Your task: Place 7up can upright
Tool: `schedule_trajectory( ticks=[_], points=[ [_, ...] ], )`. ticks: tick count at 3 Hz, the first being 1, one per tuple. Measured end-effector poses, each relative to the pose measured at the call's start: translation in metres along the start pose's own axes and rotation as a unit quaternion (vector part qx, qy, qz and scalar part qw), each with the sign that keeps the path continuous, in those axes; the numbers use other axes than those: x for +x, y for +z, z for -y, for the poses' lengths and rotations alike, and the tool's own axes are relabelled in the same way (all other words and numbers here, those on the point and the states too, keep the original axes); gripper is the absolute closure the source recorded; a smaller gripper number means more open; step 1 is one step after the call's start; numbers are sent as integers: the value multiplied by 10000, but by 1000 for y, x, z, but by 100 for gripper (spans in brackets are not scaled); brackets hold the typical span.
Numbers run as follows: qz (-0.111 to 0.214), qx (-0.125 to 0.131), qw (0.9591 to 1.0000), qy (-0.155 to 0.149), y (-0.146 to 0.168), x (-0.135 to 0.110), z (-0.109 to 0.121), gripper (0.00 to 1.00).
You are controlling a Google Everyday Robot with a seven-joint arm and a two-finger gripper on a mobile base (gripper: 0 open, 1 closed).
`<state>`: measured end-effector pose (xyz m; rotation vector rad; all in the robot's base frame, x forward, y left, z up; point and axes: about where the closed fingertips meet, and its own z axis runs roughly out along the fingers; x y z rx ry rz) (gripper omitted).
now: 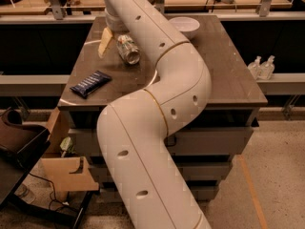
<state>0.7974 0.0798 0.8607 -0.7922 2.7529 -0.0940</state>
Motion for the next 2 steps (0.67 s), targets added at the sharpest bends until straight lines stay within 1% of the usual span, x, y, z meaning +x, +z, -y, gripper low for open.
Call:
schedule_trajectory(
  ticks=[1, 2],
  points=[
    [-112, 74, 9999, 28, 9, 3, 2, 20],
    [-213, 189, 9995, -126, 15, 3, 2, 43]
  ],
)
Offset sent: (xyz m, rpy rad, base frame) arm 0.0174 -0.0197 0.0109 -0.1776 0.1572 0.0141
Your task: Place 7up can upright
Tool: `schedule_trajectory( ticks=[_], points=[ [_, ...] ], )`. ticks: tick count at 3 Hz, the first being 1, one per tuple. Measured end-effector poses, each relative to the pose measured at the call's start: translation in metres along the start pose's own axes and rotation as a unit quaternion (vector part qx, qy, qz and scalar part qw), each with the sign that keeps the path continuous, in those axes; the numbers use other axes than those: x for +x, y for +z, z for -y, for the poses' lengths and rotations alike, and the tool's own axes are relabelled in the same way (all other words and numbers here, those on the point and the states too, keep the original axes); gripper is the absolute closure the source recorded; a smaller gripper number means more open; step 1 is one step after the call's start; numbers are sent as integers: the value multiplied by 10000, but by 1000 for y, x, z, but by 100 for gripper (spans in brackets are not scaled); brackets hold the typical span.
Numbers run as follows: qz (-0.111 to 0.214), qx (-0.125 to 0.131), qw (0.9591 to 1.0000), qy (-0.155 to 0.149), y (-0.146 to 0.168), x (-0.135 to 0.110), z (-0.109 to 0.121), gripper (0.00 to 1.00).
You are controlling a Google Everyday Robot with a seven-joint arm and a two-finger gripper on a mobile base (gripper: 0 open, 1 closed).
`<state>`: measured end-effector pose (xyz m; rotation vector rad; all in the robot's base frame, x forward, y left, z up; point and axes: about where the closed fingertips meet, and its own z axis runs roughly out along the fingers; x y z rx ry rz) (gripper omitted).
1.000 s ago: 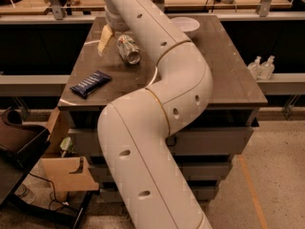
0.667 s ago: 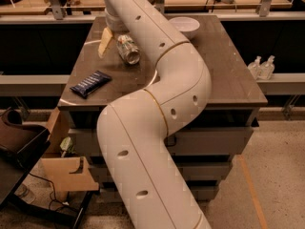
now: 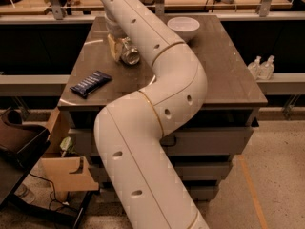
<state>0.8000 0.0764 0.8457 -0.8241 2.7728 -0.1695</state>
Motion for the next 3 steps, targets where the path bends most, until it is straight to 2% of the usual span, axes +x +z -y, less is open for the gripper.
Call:
schedule_trajectory(
  ticks=[2, 3],
  points=[
    [299, 12, 9996, -5, 8, -18, 0, 88],
    [328, 13, 9995, -7, 7, -19, 0, 100]
  ],
)
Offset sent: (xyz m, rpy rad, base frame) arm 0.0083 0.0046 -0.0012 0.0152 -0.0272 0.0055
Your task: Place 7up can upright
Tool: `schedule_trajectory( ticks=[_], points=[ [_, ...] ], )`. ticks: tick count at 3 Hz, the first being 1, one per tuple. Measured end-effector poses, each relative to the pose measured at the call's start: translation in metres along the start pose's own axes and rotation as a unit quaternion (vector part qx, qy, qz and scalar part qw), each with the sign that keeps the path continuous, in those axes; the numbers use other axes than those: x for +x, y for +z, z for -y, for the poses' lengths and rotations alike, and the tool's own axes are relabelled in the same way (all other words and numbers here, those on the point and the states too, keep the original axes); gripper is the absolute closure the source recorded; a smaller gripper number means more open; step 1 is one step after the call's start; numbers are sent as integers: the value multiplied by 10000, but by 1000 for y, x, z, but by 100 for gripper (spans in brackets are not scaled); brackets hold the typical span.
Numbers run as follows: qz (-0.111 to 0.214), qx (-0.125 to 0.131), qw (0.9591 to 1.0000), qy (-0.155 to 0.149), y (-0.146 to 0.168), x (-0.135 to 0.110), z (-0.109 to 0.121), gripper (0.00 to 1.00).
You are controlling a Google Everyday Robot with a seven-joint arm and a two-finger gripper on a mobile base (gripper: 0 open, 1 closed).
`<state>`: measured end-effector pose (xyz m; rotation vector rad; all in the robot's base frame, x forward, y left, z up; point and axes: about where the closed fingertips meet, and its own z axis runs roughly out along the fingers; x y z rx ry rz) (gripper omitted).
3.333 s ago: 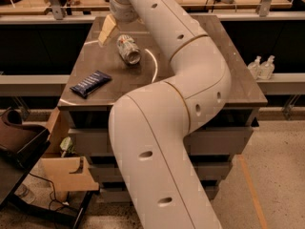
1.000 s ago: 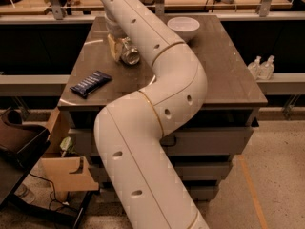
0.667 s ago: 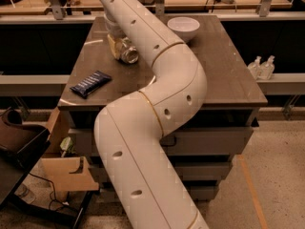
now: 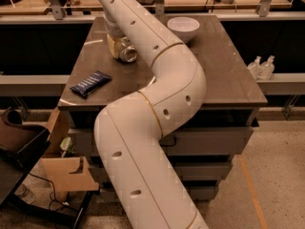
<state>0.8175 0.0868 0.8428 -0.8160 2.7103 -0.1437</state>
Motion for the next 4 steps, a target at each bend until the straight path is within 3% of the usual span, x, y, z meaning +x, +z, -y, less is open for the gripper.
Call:
schedule_trajectory(
  ticks=[1, 2, 3, 4],
  points=[
    [0, 0, 10000, 0, 0, 0, 0, 100],
    [354, 59, 9993, 48, -18, -8, 17, 100],
    [945, 61, 9955, 35, -54, -15, 45, 100],
    [1800, -112, 9836, 91, -100, -16, 84, 100]
  ],
)
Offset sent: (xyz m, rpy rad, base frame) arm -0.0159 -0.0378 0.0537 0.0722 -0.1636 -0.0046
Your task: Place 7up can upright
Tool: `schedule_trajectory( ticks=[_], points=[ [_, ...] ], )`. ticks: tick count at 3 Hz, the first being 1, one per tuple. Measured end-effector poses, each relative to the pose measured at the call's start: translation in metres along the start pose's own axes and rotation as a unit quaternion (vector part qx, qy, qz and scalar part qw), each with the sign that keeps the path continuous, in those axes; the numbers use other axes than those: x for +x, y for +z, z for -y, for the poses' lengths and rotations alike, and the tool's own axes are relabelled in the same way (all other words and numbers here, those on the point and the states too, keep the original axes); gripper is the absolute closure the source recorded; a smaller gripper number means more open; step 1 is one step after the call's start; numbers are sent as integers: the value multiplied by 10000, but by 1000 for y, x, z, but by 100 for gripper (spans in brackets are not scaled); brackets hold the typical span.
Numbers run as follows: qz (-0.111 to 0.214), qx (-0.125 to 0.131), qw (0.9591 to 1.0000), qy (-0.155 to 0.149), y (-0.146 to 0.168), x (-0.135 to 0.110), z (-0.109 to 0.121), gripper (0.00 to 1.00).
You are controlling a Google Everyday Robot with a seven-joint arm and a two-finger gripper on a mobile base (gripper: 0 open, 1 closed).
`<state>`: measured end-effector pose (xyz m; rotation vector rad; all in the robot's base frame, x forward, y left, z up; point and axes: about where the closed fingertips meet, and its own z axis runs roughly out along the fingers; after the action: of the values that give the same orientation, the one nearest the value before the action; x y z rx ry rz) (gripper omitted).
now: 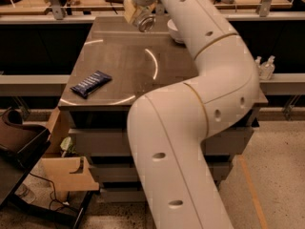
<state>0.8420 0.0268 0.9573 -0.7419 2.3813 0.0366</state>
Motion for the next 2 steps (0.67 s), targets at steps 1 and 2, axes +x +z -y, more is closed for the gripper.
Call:
schedule_trajectory(
  ticks=[1, 2],
  points=[
    [864, -447, 9952, 88, -29, -2, 25, 100],
    [1778, -440, 9829, 200, -106, 12, 63, 100]
  ],
)
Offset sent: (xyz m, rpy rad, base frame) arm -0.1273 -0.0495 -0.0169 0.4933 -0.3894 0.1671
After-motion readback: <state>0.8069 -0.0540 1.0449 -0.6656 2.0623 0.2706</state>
